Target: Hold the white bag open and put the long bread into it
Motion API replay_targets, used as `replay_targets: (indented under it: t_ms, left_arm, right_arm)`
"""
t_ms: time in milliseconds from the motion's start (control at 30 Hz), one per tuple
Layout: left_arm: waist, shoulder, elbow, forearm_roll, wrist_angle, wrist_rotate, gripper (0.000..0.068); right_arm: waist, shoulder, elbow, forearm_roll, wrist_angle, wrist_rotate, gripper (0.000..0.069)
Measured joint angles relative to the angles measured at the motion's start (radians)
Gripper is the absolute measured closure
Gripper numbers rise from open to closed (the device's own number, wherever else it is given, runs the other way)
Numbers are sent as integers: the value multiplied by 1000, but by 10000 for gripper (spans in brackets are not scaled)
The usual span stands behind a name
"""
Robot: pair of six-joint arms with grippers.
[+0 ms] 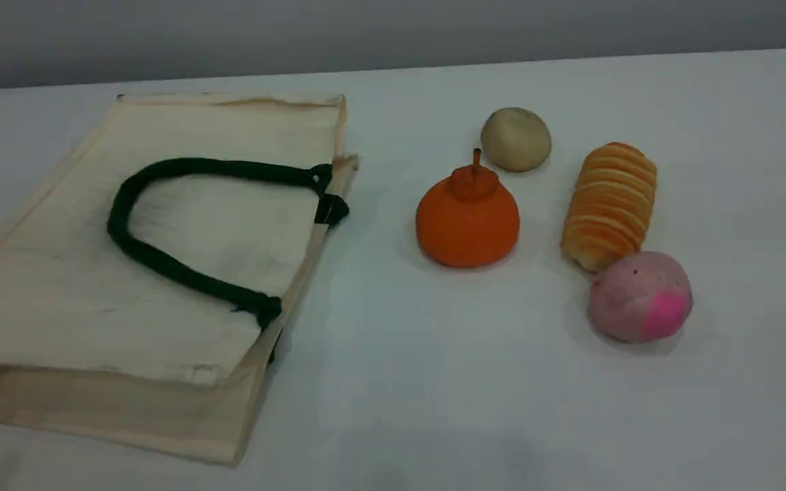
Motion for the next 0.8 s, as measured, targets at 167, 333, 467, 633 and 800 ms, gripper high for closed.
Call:
replay_targets:
  t_ms: [167,333,467,633,800]
  left_arm:
    - [0,176,0,5,-109,-26,195]
    - [0,327,0,18,-187,-26,195]
    - [0,437,0,60,-268,-49,195]
    - [0,564,0,61,-364,-68,195]
    - [0,679,-11,51,-469,-76,195]
  right_arm:
    - [0,168,-1,106,-87,-99,127]
    - [0,277,-2,225,-82,-216,127]
    - [0,322,-3,339,-91,-311,127]
    - [1,383,-3,496,-96,-434,127]
    - [1,447,-3,603,-115,-530,127]
